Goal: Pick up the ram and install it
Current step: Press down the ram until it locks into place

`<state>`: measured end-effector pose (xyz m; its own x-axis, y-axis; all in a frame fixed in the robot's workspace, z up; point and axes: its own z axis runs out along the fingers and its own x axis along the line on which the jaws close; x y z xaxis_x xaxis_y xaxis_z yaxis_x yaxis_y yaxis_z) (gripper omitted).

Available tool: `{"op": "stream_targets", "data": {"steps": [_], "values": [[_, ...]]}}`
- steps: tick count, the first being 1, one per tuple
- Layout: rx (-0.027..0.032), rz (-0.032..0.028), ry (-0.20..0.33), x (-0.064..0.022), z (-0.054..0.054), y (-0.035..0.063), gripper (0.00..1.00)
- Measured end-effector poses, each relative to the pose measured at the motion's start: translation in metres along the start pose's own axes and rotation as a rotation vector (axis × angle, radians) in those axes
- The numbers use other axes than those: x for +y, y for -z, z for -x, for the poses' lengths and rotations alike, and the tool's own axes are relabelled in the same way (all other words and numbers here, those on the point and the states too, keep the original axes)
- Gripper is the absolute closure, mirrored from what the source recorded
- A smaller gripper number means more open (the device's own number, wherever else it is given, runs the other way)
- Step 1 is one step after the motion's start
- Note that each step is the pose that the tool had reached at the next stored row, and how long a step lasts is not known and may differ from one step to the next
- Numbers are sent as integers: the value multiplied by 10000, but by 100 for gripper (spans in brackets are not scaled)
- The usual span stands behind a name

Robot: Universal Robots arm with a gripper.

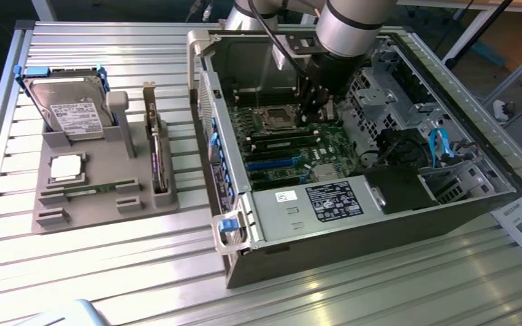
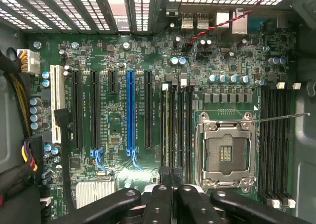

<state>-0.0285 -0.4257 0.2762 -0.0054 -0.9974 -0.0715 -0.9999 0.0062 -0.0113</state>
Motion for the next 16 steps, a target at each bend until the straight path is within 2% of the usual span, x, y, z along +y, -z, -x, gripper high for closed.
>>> {"op": "stream_targets", "data": {"steps": [2, 4, 6, 16], "values": [[1, 1, 1, 0, 0, 2, 90], [4, 53, -3, -6, 4, 50, 90], [5, 78, -8, -8, 7, 99, 90], [6, 86, -8, -12, 19, 267, 90]]}}
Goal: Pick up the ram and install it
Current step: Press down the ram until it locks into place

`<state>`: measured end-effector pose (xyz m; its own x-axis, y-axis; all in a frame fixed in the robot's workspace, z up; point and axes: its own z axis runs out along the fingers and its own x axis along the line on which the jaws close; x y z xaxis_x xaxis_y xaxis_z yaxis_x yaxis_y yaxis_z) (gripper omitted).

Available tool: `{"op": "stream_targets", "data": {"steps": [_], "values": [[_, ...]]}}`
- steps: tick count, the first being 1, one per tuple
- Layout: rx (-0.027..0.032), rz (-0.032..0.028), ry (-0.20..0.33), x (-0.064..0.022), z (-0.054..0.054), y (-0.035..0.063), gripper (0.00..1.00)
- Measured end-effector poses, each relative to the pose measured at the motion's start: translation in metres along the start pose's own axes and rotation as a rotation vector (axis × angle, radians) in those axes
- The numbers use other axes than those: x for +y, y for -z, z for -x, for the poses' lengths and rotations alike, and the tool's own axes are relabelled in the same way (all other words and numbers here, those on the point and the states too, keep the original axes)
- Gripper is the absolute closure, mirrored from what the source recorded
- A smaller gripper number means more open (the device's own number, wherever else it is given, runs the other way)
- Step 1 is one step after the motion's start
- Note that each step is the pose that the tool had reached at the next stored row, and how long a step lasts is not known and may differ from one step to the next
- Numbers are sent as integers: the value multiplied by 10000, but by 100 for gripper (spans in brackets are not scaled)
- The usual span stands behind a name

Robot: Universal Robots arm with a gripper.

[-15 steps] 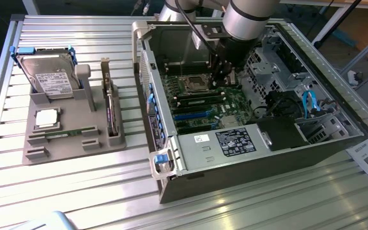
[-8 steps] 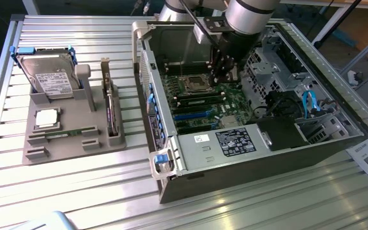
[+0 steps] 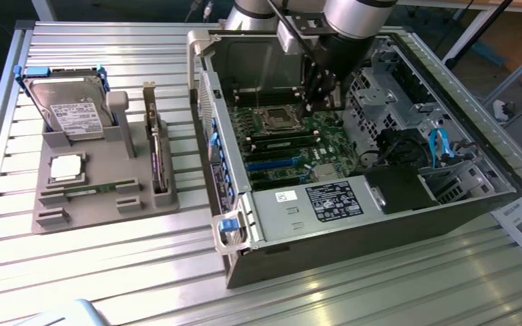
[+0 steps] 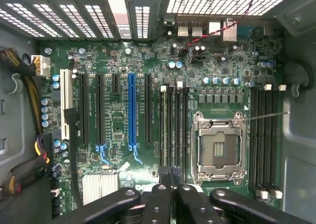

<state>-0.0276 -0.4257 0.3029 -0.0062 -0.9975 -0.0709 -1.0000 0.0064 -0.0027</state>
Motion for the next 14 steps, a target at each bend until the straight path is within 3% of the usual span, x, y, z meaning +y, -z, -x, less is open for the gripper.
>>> {"op": "stream_targets", "data": {"steps": [14], "values": [[-1, -1, 0, -1, 19, 274, 90]]}}
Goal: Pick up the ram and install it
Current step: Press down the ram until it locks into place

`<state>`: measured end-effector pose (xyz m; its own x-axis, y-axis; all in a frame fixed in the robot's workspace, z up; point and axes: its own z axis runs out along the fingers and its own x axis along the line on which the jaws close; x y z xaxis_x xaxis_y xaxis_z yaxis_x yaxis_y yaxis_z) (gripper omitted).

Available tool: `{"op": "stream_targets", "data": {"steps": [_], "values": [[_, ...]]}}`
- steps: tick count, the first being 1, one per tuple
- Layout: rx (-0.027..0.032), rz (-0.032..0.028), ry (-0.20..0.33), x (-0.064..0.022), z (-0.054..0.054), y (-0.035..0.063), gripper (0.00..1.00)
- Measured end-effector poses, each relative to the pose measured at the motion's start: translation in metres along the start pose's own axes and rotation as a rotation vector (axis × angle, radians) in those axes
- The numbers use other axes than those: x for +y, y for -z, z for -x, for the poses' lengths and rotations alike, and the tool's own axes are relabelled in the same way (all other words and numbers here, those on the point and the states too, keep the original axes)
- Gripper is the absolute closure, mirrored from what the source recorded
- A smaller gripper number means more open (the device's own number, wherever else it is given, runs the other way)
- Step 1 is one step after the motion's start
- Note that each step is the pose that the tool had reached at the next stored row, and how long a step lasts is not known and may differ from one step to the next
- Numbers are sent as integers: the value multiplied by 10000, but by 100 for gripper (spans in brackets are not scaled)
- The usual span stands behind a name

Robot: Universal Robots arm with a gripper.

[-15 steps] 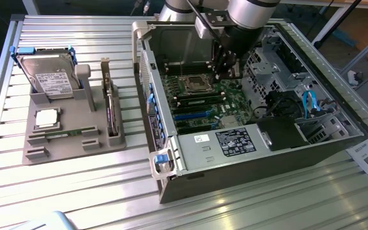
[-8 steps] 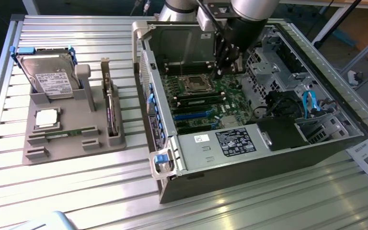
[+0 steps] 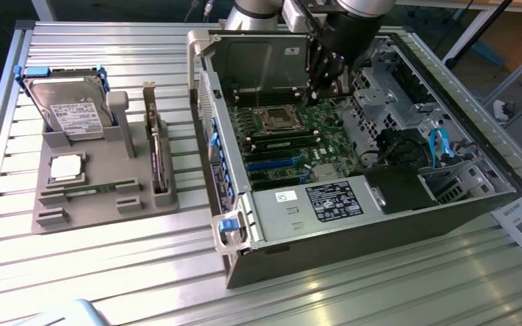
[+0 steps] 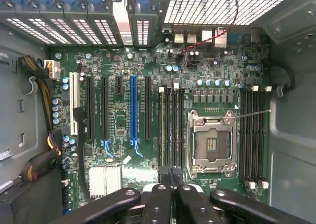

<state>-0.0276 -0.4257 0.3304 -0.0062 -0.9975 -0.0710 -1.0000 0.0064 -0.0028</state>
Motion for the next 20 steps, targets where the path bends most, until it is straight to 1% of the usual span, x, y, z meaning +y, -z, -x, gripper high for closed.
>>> {"op": "stream_targets", "data": {"steps": [15, 16, 20], "values": [[0, 1, 0, 0, 0, 2, 90], [2, -3, -61, 0, 0, 2, 90], [2, -55, -734, 0, 0, 0, 90]]}}
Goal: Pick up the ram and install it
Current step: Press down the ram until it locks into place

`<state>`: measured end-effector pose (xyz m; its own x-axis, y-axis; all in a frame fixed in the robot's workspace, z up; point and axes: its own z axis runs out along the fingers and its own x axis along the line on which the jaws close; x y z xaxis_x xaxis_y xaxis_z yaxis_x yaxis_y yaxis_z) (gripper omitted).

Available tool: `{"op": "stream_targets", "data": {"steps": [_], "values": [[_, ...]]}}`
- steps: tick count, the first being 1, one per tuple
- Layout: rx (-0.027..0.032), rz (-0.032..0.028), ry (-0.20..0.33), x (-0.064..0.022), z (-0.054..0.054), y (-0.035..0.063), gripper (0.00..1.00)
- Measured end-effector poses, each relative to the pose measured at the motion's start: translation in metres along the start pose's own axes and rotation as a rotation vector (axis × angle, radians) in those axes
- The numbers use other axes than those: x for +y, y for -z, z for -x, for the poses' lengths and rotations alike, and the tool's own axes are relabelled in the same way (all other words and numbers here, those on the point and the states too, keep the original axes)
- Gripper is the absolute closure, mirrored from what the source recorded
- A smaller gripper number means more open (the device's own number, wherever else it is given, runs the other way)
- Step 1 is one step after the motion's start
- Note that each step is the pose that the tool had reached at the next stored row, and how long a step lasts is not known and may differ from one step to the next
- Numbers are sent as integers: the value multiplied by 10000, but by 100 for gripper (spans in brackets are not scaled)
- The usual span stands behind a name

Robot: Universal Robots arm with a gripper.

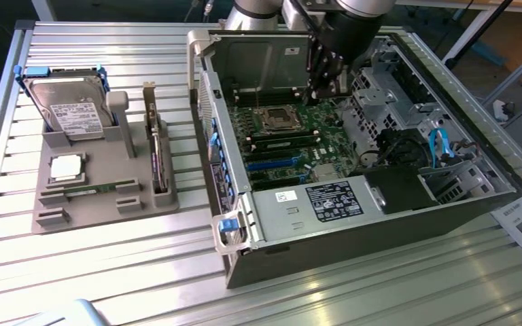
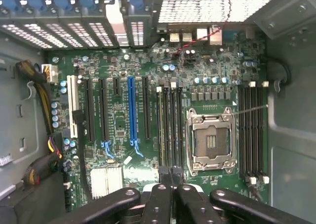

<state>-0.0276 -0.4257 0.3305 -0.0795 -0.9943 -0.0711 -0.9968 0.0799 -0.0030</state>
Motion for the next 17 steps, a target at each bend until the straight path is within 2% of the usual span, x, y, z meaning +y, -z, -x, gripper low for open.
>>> {"op": "stream_targets", "data": {"steps": [15, 17], "values": [[9, -196, -2716, 0, -1, -20, 90], [11, -233, -3233, 0, -2, -35, 90]]}}
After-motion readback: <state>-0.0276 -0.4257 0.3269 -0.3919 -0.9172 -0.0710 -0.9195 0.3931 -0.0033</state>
